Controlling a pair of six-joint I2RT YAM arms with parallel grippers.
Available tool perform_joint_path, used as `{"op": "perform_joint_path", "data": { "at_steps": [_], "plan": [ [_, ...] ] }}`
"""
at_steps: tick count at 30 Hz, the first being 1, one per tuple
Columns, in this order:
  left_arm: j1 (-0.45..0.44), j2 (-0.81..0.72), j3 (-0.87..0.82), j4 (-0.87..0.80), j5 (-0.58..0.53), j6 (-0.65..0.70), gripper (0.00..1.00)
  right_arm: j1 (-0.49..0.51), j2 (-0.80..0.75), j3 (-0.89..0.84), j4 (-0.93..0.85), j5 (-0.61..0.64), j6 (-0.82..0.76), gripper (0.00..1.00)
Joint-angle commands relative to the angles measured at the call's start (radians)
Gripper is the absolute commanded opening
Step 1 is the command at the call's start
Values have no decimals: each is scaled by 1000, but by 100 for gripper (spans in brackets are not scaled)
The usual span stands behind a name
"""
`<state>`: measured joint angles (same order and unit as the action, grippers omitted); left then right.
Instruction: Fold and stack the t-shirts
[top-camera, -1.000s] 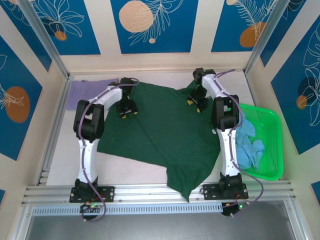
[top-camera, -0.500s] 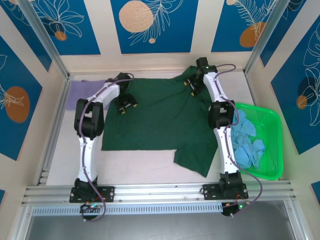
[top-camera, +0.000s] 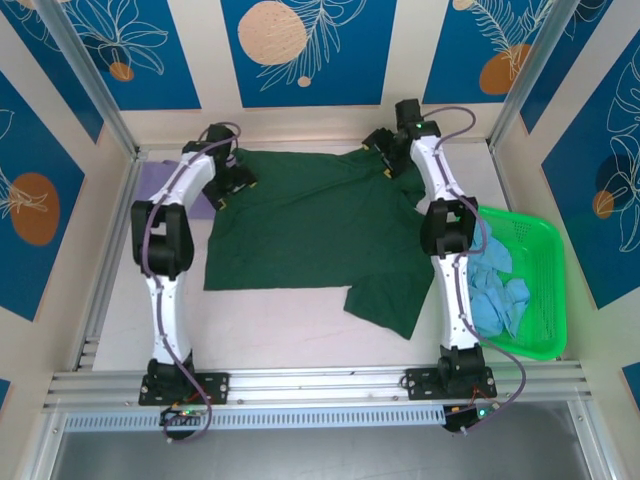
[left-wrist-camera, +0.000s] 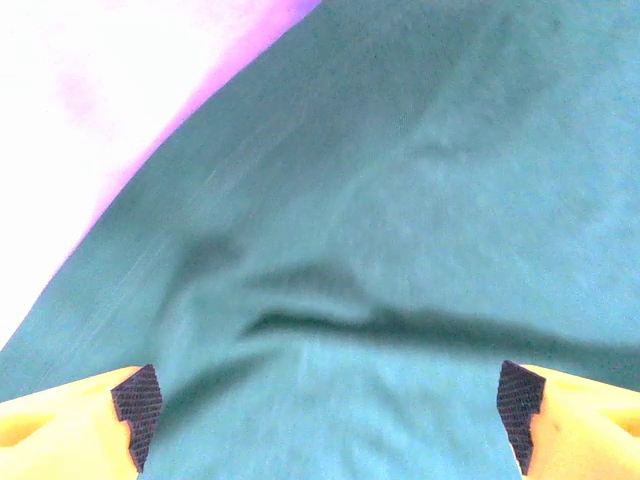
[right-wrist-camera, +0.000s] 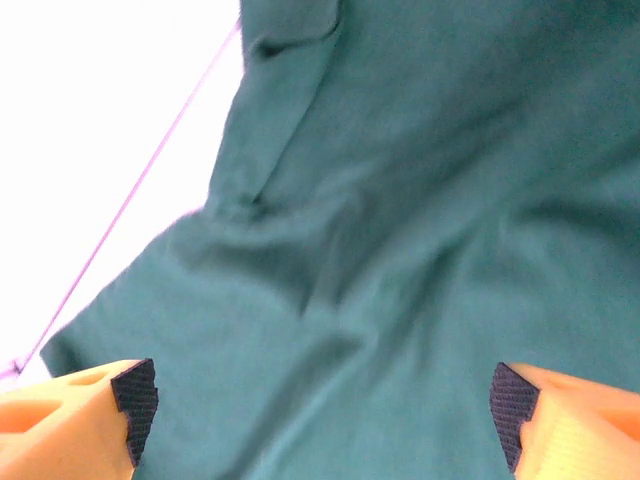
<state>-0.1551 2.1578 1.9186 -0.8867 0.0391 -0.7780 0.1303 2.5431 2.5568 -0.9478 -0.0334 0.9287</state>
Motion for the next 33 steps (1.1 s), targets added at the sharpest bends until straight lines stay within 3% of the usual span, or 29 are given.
{"op": "perform_joint_path", "data": {
  "at_steps": [1,7,11,19,23,28,33],
  "plan": [
    [3,-250,-181,-18,-14,32,87,27,-298,-212,-116,35,-88,88],
    [101,-481,-654,38,88,61,69,31,-823,-1039,2,6,-81,81],
    [138,-539,-825,48,142,106,62,55,-1071,-1388,-24,-94,-55,69],
    [206,-564,-995,105,245,77,52,166,-1295,-1723,-151,-119,34,62],
    [216,-576,-1007,98,197,78,47,200,-1368,-1824,-132,-105,59,61],
    [221,-660,-1027,79,99,86,47,213,-1471,-1906,-113,-52,98,60],
    [221,-672,-1064,111,76,69,45,204,-1496,-1967,-47,-19,124,55]
  ]
}}
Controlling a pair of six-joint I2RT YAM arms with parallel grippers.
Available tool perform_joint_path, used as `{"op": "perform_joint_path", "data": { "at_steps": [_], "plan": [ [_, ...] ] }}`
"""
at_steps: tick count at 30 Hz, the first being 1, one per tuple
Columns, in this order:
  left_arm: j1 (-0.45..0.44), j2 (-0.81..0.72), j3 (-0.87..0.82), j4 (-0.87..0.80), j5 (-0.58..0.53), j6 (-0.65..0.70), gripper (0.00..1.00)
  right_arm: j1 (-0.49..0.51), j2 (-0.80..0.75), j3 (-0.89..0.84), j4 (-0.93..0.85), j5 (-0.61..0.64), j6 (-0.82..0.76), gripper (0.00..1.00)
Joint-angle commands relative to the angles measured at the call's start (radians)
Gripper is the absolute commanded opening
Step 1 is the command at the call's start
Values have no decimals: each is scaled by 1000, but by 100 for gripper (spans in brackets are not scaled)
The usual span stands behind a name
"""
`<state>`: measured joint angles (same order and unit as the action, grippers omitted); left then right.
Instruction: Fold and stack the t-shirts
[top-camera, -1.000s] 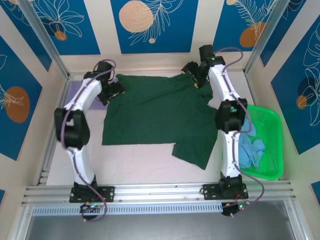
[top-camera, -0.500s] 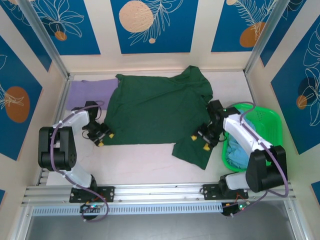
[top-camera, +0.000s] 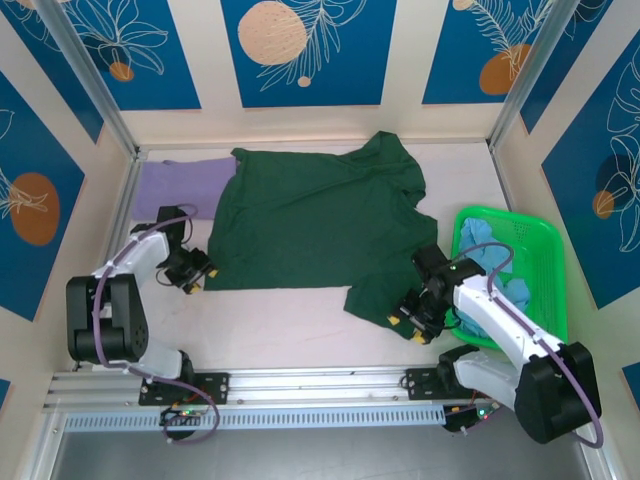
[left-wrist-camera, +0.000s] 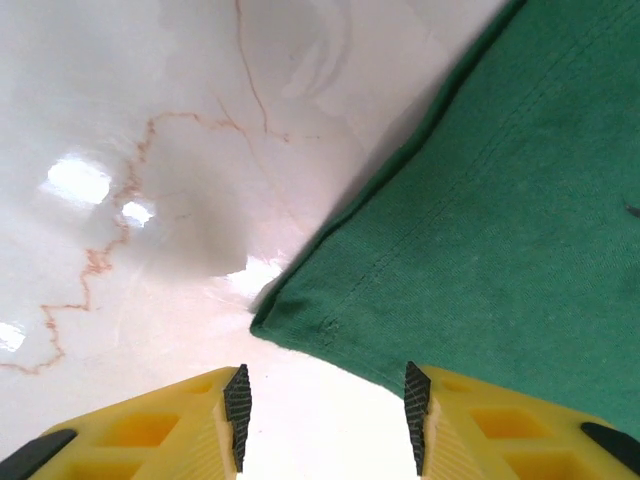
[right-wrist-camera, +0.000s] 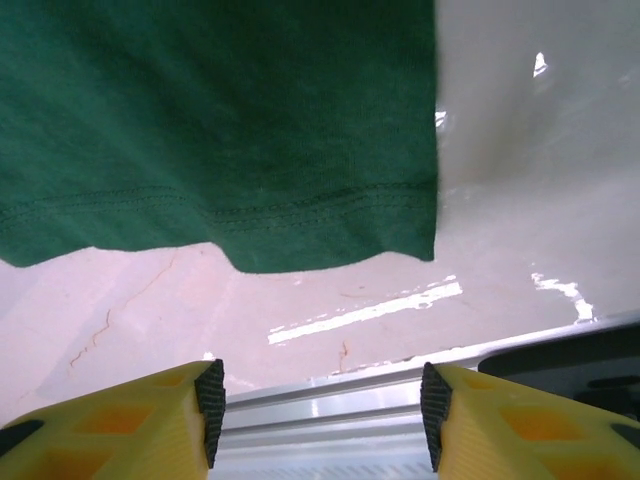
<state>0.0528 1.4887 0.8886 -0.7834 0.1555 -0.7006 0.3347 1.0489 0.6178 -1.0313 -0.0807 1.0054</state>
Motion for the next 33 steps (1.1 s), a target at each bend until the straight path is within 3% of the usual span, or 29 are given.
{"op": "perform_joint_path", "data": {
  "at_steps": [1,12,18,23,25,33],
  "plan": [
    [13,5,-37,17,-40,-11,44,-3,8,-32,50,30,50,54],
    [13,82,-50,96,-24,-28,34,13,25,-35,26,199,126,54],
    [12,109,-44,118,-22,-27,19,51,-20,-35,64,191,92,54],
    [11,109,-23,103,-35,-17,0,137,-110,20,94,209,40,59],
    [11,94,-14,87,-58,-9,0,182,-114,44,98,209,38,59],
    [13,99,75,42,-128,-32,0,328,143,109,57,211,177,56]
  ]
}}
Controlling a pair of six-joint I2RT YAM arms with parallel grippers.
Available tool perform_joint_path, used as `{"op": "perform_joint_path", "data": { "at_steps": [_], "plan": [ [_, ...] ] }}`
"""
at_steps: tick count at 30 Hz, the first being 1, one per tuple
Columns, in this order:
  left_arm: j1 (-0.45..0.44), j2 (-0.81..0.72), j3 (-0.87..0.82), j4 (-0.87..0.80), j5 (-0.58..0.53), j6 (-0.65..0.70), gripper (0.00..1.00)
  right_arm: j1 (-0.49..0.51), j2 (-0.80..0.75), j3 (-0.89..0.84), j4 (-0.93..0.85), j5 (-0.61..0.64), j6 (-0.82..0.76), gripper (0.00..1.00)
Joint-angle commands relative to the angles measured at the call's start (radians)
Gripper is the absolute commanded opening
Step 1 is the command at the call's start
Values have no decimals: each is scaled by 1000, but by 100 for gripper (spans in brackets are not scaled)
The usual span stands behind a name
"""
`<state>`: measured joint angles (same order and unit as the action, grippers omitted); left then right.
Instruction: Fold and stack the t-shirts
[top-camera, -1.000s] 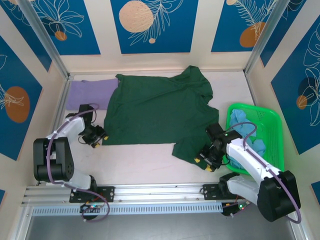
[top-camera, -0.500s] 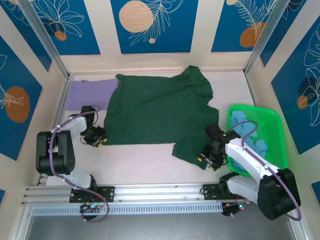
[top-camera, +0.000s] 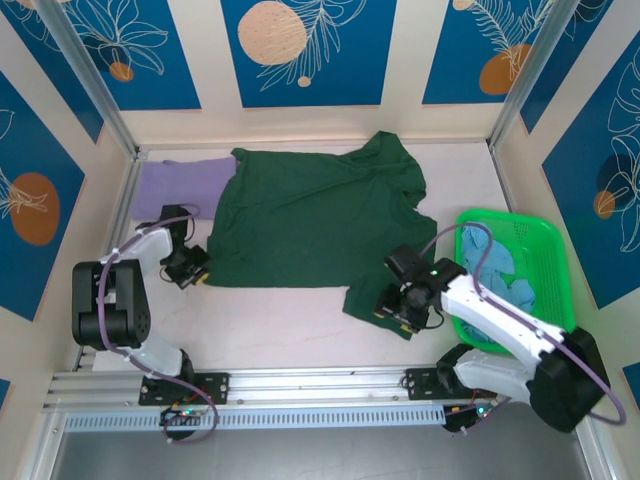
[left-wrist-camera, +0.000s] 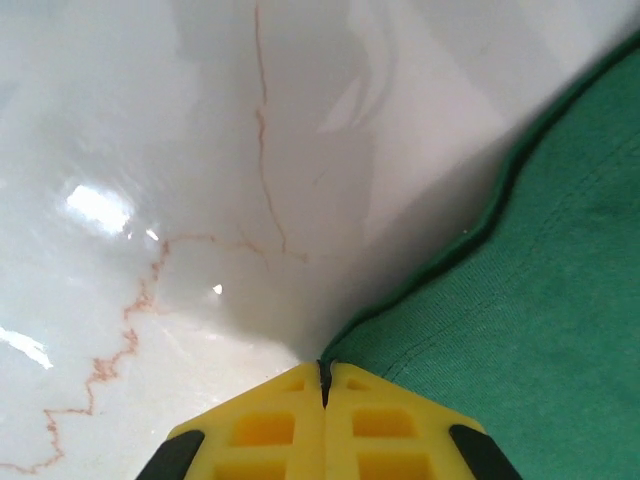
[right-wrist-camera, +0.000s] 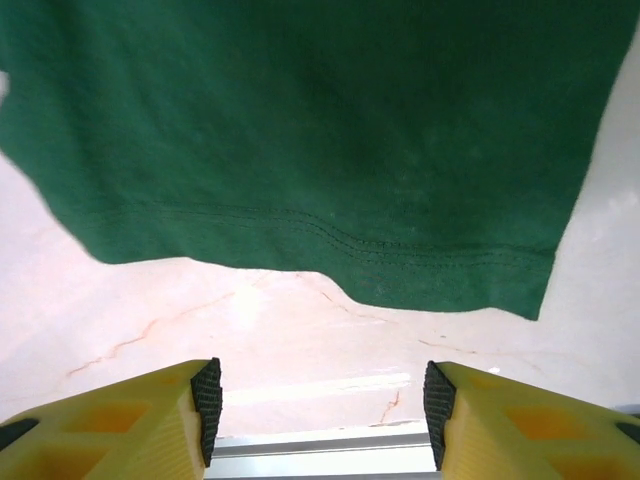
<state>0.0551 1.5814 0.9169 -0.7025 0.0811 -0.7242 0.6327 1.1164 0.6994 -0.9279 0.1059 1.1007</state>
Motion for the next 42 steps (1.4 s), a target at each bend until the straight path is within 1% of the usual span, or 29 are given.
{"op": "perform_joint_path", "data": {
  "at_steps": [1,3,5,9,12,15,18,23,27,31,36,39,42],
  "plan": [
    [11,14,64,-46,-63,-12,0,38,119,38,-68,28,111,54],
    [13,32,104,-67,-80,-14,0,55,187,54,-104,35,157,52],
    [17,50,145,-86,-91,-15,0,68,223,61,-129,54,212,53],
    [26,86,206,-117,-96,-21,0,91,180,25,-115,120,309,54],
    [29,96,223,-133,-98,-17,0,100,129,-9,-97,136,349,55],
    [32,103,216,-131,-83,-15,0,101,108,-40,-117,144,407,56],
    [32,113,209,-120,-58,-24,0,96,121,-62,-88,132,425,56],
    [32,117,207,-111,-30,-34,0,99,179,-60,-48,135,420,54],
    [33,113,203,-111,-29,-34,0,84,229,-62,-19,135,412,53],
    [32,108,201,-114,-28,-33,0,72,247,-71,3,134,413,48],
    [32,108,201,-114,-21,-35,0,55,264,-92,47,150,406,35],
    [32,108,201,-114,-20,-35,0,50,277,-103,71,143,404,33],
    [32,110,199,-114,-17,-35,0,46,285,-114,96,140,392,25]
  ]
}}
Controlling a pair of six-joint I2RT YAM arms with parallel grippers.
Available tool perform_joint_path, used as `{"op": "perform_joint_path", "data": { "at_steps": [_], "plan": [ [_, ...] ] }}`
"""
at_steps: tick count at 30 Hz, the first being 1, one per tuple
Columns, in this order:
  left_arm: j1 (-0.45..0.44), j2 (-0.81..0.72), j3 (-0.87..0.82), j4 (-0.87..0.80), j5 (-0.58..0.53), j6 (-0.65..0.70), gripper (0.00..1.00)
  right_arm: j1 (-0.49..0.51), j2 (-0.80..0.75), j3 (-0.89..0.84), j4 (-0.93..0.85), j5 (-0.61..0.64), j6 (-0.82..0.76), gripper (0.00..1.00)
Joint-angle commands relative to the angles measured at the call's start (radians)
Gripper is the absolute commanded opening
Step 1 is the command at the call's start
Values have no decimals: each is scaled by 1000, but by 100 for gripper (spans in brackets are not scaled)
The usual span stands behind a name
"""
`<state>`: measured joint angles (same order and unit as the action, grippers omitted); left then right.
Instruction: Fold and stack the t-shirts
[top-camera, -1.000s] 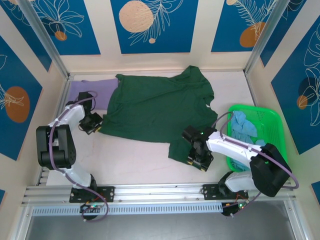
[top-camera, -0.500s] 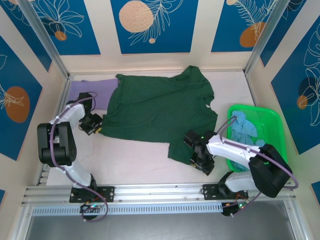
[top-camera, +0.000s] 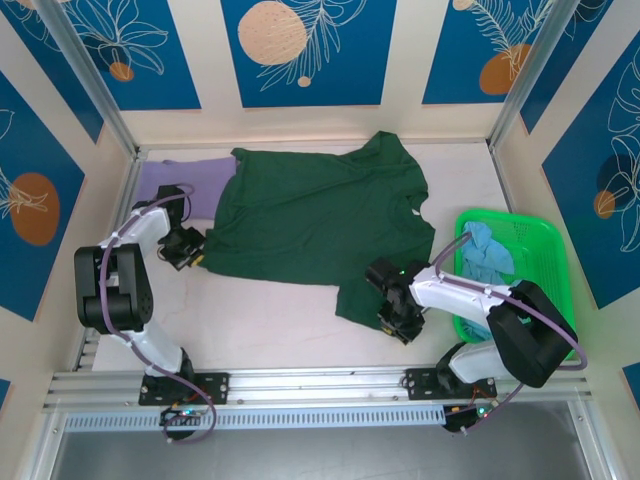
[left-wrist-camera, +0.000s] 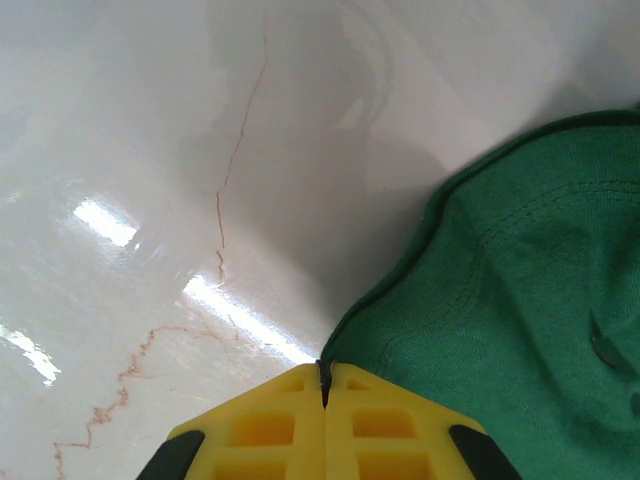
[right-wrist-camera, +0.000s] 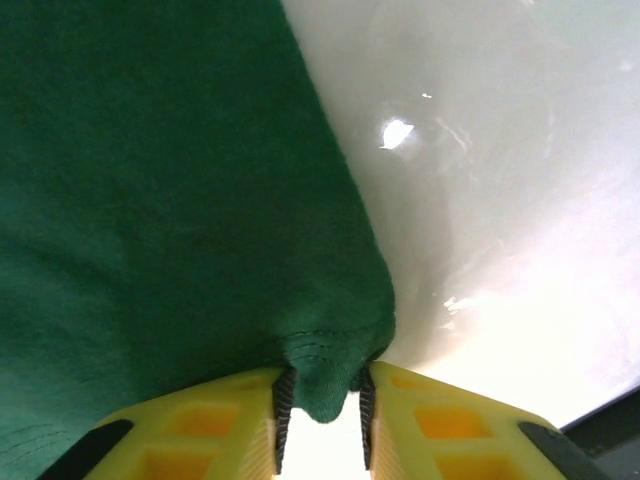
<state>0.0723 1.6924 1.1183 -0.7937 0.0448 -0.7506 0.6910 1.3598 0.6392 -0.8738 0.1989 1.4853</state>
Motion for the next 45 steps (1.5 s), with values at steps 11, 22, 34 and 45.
{"op": "perform_joint_path", "data": {
  "at_steps": [11,22,34,45],
  "plan": [
    [8,-63,-64,-40,7,6,0,-3,-4,101,-165,73,-84,0],
    [-74,-223,-187,-153,-34,70,0,2,-142,287,-414,33,-286,0],
    [-169,-369,-312,-264,-22,38,0,59,-431,352,-621,54,-357,0],
    [-175,-455,-289,-311,-34,-43,0,68,-368,443,-582,68,-411,0]
  ]
}}
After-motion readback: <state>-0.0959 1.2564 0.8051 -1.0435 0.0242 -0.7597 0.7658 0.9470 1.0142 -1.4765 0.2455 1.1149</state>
